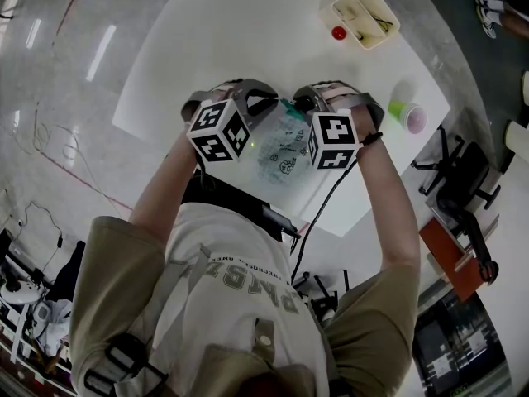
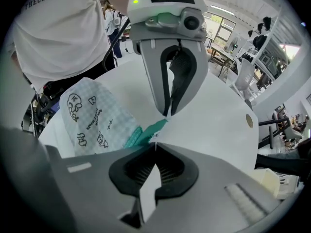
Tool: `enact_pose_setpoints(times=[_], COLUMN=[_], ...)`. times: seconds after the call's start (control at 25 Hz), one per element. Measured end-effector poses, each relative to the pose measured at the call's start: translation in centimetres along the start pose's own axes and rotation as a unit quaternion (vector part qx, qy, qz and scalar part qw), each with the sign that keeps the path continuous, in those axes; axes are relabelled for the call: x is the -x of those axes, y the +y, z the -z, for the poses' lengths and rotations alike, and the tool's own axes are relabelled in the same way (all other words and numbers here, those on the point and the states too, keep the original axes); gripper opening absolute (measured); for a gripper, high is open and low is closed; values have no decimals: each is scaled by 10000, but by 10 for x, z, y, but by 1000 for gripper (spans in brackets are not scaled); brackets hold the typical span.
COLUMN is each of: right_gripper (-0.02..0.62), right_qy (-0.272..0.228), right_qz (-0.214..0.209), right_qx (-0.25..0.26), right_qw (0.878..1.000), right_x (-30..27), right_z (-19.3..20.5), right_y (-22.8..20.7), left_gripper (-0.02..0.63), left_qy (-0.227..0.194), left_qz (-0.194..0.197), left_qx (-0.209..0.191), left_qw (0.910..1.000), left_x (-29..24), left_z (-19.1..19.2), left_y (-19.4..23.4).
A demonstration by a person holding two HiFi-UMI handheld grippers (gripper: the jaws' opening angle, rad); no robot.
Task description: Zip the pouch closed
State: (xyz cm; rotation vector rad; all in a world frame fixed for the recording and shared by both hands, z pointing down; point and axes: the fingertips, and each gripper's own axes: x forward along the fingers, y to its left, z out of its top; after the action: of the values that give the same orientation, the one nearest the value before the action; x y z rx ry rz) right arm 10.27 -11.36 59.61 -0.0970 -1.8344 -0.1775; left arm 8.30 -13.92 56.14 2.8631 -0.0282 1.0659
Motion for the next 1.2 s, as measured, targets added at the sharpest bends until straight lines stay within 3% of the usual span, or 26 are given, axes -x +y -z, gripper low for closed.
enact_pose_setpoints(times=[1.2], right_gripper=[-2], right_qy=[268], right_qz=[247], right_qx=[135], right_qw=[9992], right_x=[6], right_z=[16], right_y=[18], left_gripper=[25], left_qy=[98], left_qz=[-49], left_qx=[167], left_qw=[9998], left_x=[-3], left_z=[8], left_y=[-3])
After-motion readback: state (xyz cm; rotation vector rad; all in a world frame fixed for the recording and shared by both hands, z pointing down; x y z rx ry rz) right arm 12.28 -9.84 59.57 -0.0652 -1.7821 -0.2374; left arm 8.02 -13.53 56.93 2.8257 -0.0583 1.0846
